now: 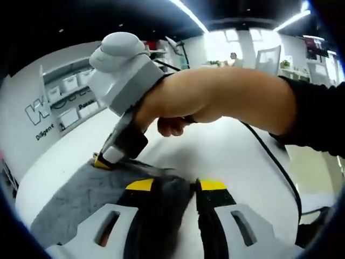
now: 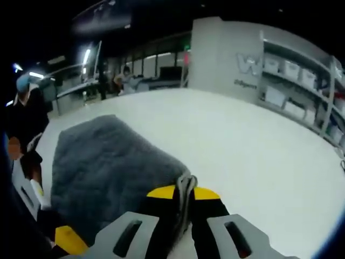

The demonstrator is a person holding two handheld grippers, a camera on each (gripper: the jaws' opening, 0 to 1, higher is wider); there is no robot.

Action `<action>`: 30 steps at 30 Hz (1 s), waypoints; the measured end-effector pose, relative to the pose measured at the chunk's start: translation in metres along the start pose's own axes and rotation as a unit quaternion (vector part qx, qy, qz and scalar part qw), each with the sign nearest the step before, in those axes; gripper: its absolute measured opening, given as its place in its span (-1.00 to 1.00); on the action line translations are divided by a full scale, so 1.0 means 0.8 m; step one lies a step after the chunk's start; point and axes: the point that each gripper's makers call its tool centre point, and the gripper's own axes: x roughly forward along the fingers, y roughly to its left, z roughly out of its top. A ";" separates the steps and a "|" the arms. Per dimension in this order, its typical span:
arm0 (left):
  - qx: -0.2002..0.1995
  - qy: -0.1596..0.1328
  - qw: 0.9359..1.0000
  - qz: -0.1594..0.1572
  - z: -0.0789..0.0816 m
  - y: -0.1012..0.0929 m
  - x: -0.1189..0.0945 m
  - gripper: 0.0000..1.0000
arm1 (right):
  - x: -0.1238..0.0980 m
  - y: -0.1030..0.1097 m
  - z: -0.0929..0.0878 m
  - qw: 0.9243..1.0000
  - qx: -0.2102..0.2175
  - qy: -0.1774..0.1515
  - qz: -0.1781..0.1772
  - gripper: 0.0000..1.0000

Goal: Open the folded towel by lifting each exposed corner and separating the folded layers until the towel lies flat within the target outline without major curled edges

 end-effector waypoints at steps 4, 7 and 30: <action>-0.021 -0.009 0.999 -0.025 0.005 -0.011 -0.004 0.10 | -0.002 -0.001 0.001 1.000 -0.005 0.001 -0.004 -0.89; -0.030 -0.030 0.999 -0.030 0.015 -0.013 -0.006 0.51 | -0.003 -0.002 0.003 1.000 -0.006 0.002 -0.007 -0.83; -0.071 -0.136 0.985 0.073 0.056 0.120 -0.137 0.97 | -0.073 0.009 0.110 0.989 0.023 -0.141 -0.040 0.98</action>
